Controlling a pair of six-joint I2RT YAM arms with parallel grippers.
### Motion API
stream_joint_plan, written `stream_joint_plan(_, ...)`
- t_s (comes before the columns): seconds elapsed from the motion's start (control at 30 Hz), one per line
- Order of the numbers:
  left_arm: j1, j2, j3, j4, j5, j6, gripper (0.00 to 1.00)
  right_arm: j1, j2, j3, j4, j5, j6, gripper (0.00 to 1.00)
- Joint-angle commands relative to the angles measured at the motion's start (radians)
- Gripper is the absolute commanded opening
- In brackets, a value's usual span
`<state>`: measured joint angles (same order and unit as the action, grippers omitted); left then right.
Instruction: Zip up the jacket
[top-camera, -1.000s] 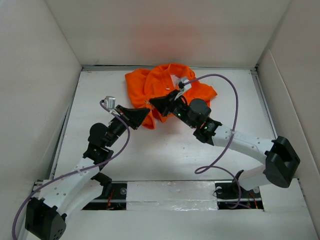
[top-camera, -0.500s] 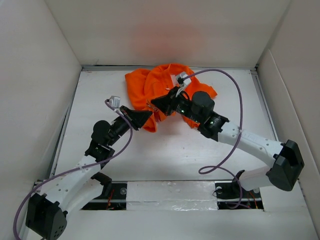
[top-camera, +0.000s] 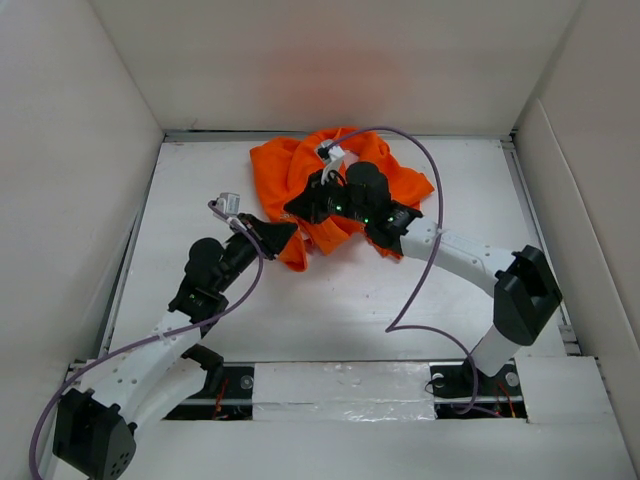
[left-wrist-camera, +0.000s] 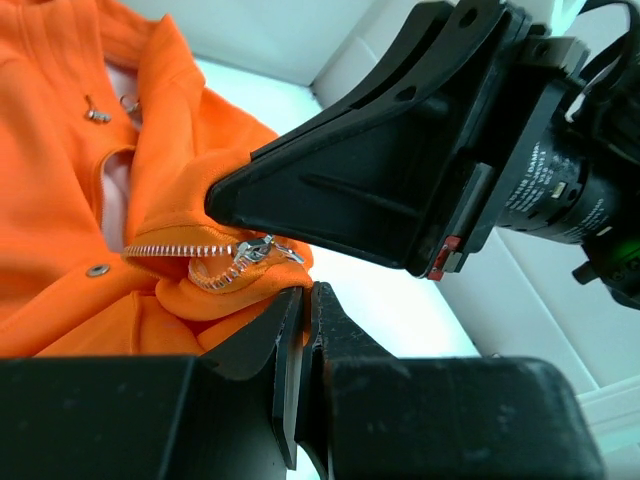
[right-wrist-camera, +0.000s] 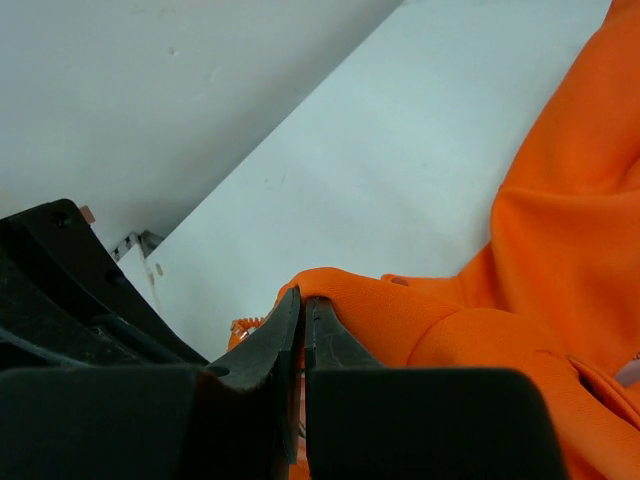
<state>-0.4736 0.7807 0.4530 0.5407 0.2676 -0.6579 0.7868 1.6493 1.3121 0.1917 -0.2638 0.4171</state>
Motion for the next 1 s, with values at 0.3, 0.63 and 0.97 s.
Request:
stream_joint_plan(0.3, -0.031, -0.02, -0.033, 0.085, 0.217, -0.06, 0.0, -0.02, 0.046, 0.102, 0.259, 0.049, 0.124, 0.0)
stream_joint_plan(0.63, -0.048, 0.071, -0.088, 0.168, 0.248, -0.085, 0.0, -0.061, -0.054, -0.017, 0.281, 0.037, 0.108, 0.0)
stream_joint_plan(0.97, -0.36, 0.235, 0.03, -0.008, 0.079, 0.075, 0.0, -0.048, -0.549, -0.617, 0.224, 0.162, 0.097, 0.0)
